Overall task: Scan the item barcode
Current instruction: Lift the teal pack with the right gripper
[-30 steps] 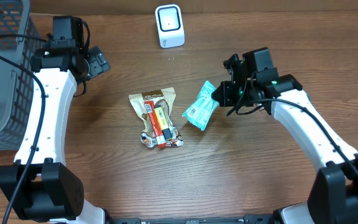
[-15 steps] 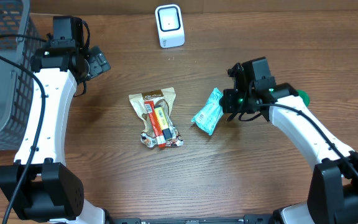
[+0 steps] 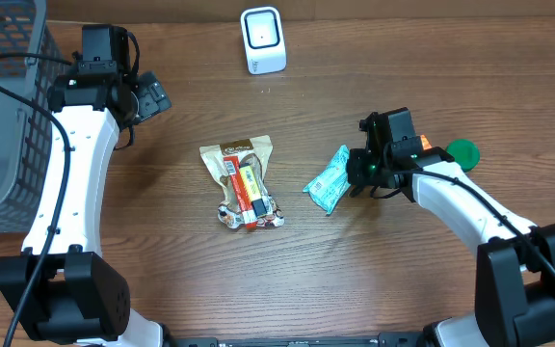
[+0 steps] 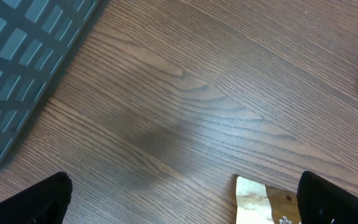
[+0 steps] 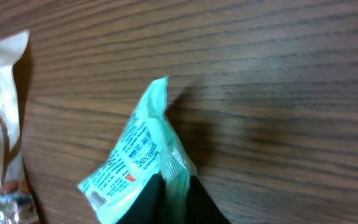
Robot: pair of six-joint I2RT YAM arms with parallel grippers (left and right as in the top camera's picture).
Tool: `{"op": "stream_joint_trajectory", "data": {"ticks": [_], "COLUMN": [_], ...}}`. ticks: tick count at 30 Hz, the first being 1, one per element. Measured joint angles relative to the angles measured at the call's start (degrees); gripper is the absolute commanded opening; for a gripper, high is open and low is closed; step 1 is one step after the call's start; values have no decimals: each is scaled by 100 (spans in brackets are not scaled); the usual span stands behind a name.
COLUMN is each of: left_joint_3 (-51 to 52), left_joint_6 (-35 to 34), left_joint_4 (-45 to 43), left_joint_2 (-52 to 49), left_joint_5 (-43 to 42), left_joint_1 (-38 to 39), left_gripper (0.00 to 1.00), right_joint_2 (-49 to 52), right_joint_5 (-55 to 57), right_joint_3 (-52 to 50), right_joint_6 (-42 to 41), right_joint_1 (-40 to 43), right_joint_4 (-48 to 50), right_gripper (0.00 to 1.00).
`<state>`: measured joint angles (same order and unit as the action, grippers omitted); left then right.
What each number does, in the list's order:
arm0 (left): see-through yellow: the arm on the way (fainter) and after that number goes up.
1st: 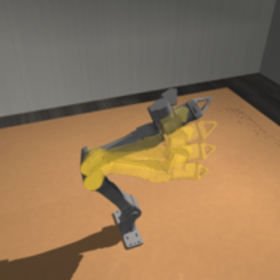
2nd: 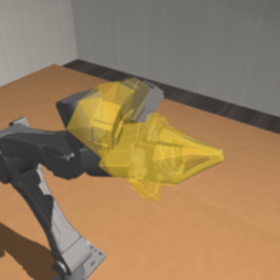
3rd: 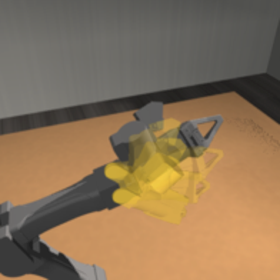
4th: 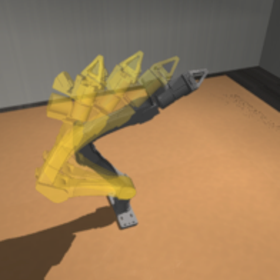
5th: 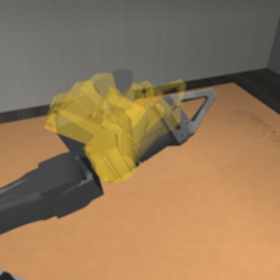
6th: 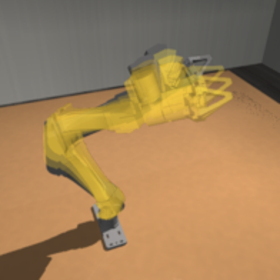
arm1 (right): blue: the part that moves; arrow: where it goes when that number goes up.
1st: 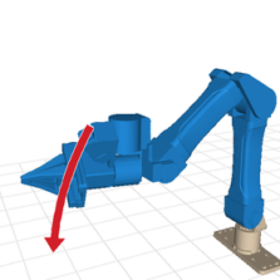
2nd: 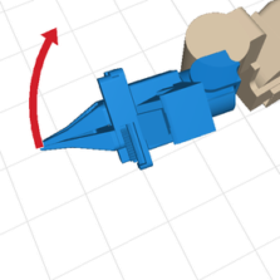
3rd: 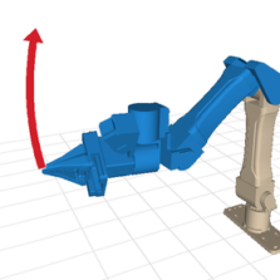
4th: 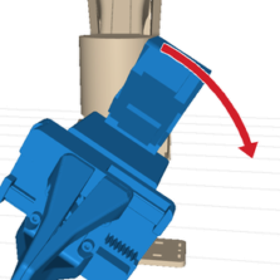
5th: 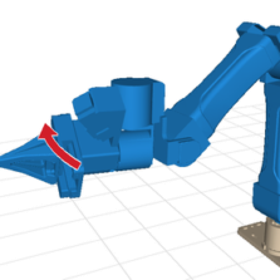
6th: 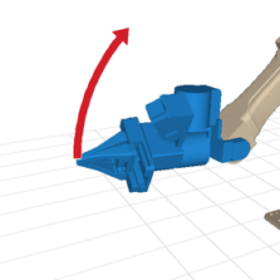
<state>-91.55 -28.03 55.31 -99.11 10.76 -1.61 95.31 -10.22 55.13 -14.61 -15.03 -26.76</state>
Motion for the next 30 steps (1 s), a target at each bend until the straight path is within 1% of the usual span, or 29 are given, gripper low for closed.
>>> {"op": "stream_joint_trajectory", "data": {"ticks": [1,2,7,10,19,24,26,30], "left_joint_3": [0,0,0,0,0,0,0,0], "left_joint_6": [0,0,0,0,0,0,0,0], "left_joint_4": [0,0,0,0,0,0,0,0], "left_joint_2": [0,0,0,0,0,0,0,0], "left_joint_5": [0,0,0,0,0,0,0,0], "left_joint_1": [0,0,0,0,0,0,0,0], "left_gripper": [100,100,100,100,100,100,100,100], "right_joint_2": [17,42,175,179,203,529,601,691], "right_joint_5": [17,24,61,61,-199,-402,-511,-669], "right_joint_3": [0,0,-9,-9,-9,-9,9,15], "right_joint_6": [2,33,-72,-286,-903,-1244,-1329,-1475], "right_joint_1": [0,0,7,63,225,223,225,229], "right_joint_4": [26,50,61,9,-323,-293,-186,26], "right_gripper": [47,54,59,62,62,62,60,50]}}
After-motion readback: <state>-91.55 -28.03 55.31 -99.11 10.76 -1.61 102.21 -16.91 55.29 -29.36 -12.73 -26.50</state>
